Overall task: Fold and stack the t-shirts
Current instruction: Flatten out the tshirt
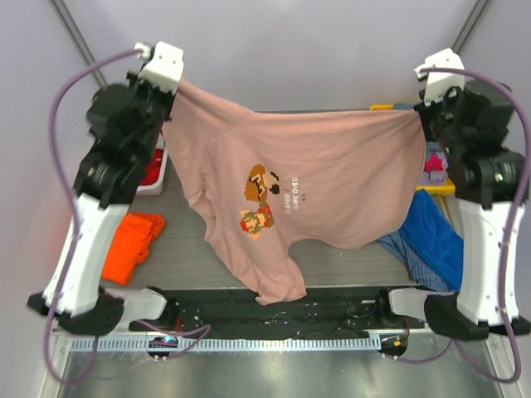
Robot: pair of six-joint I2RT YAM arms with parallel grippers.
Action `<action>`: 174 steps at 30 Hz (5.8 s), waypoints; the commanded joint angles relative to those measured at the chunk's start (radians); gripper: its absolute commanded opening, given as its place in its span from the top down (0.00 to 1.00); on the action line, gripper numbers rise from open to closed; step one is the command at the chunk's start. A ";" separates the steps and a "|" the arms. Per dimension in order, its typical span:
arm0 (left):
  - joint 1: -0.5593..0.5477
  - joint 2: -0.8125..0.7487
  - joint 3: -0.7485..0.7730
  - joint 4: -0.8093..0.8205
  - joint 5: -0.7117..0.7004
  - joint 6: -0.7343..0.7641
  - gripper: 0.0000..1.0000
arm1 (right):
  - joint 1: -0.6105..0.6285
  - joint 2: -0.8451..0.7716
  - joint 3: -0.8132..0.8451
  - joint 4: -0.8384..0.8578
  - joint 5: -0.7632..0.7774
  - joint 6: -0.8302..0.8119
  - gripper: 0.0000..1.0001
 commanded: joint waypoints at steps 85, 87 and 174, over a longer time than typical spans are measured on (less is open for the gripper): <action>0.280 -0.068 -0.569 0.195 0.380 -0.266 1.00 | 0.000 -0.255 -0.739 0.409 -0.039 0.184 0.99; 0.262 -0.094 -0.627 0.171 0.459 -0.253 1.00 | -0.002 -0.300 -0.799 0.385 -0.081 0.184 0.99; 0.243 0.166 -0.095 0.297 0.240 -0.237 1.00 | -0.006 -0.151 -0.534 0.550 0.082 0.175 0.99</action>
